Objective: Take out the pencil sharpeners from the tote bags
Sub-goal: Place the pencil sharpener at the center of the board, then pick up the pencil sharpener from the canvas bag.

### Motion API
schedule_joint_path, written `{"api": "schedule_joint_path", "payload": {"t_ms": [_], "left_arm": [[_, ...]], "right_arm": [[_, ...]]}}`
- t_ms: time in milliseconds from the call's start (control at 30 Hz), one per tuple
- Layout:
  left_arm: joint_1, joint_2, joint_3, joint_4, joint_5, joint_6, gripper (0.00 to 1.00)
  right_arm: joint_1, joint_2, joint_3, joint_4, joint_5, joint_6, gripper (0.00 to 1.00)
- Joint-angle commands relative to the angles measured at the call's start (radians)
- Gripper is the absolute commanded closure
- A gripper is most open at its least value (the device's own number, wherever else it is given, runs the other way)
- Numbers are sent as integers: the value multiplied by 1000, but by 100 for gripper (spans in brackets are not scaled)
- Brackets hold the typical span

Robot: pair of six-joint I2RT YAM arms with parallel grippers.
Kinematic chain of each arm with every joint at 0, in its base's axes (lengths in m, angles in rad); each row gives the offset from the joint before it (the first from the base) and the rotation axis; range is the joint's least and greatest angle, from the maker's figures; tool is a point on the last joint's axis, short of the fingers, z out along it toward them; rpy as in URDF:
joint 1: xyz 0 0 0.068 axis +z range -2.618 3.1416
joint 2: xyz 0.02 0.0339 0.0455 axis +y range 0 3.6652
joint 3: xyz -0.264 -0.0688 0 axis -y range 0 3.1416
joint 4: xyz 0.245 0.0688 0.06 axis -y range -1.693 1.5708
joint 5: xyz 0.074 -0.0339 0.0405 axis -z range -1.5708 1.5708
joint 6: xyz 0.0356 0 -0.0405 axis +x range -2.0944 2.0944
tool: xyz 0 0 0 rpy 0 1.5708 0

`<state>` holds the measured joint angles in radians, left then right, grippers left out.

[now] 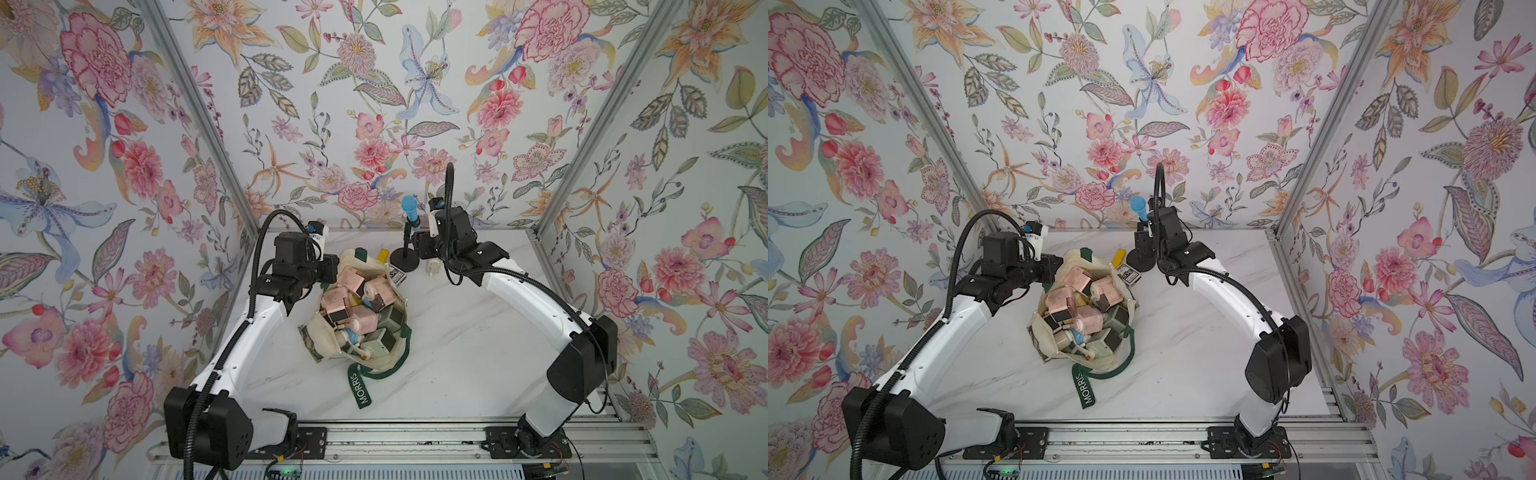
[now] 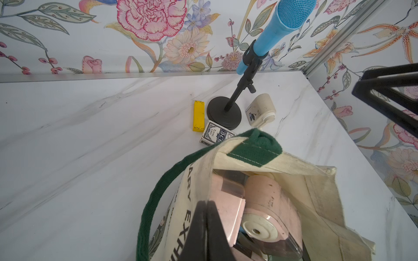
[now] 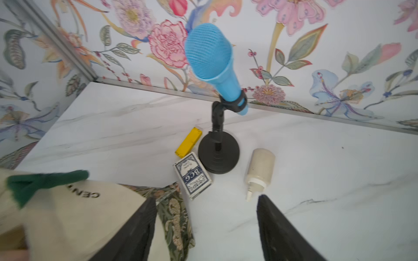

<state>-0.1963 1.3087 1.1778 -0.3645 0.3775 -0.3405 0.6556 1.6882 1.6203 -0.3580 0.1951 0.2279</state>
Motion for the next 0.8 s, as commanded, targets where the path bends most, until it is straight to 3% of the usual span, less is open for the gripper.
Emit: {"api": "schedule_joint_path", "payload": {"t_ms": [0,167,267,367,633,767], "left_arm": [[8,-31,-11,-16,-15,-6,100],[7,-31,-11,-16,-15,-8,100],[8,-35,-12,-16,-16,-6,100],[7,-38,-15,-13,-13,-6,100],[7,-45,-17,-8,4,2,100],[8,-52,-18,-8,-2,2,100]], "right_arm": [[122,-48,-72,60,54,-54,31],[323,-81,-98,91,131,-124,33],[376,-60,-69,61,114,-130,33],[373,-39,-71,64,-2,-130,34],[327,53,-25,65,-360,-350,23],[325,134,43,43,-347,-341,16]]}}
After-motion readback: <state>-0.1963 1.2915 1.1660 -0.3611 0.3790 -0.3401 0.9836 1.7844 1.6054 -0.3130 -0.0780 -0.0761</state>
